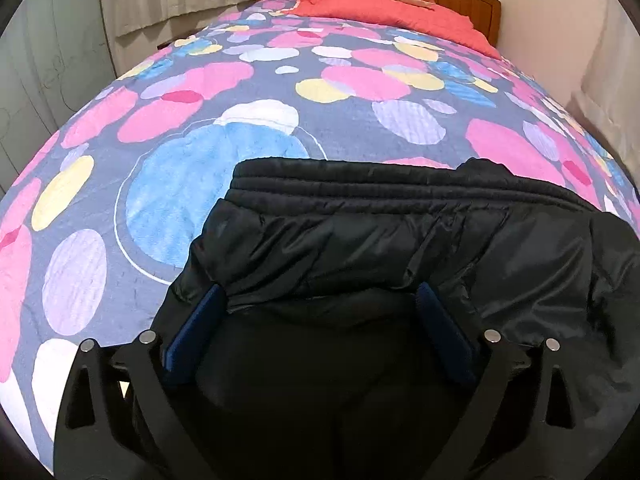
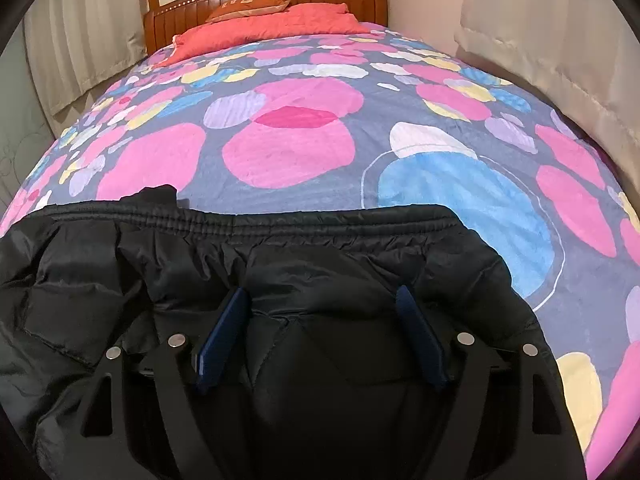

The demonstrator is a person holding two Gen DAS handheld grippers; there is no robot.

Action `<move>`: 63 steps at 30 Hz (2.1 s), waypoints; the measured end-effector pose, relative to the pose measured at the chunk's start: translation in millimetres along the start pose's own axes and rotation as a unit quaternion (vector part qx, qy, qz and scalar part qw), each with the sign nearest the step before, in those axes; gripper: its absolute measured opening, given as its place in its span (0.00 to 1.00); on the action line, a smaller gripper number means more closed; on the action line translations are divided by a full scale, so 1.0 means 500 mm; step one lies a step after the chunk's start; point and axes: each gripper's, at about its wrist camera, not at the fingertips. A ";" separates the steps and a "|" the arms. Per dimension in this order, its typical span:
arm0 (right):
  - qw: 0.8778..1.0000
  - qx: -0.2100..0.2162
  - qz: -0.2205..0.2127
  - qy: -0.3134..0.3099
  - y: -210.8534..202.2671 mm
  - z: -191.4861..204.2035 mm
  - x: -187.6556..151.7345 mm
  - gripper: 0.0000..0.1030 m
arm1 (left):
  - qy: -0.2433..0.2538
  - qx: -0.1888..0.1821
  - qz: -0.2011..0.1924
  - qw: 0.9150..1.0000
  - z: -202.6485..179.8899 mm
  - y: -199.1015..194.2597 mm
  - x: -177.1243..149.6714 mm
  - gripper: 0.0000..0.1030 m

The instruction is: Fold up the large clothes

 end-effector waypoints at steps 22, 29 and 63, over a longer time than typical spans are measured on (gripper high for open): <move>0.989 0.029 -0.057 0.132 -0.374 -0.133 -0.292 0.75 | -0.168 -0.061 -0.018 0.984 0.215 -0.291 -0.345 0.94; 0.968 0.122 -0.031 0.217 -0.312 -0.131 -0.349 0.75 | -0.212 -0.131 0.000 0.969 0.203 -0.249 -0.370 0.94; 0.960 0.150 -0.055 0.231 -0.403 -0.125 -0.462 0.27 | -0.241 -0.119 -0.005 0.963 0.285 -0.358 -0.490 0.23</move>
Point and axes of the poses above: each gripper's, at about its wrist camera, not at the fingertips, and y roughly the way its jaws point, z to its left, x to its top, and after that the axes turned 10 degrees about x, right-handed
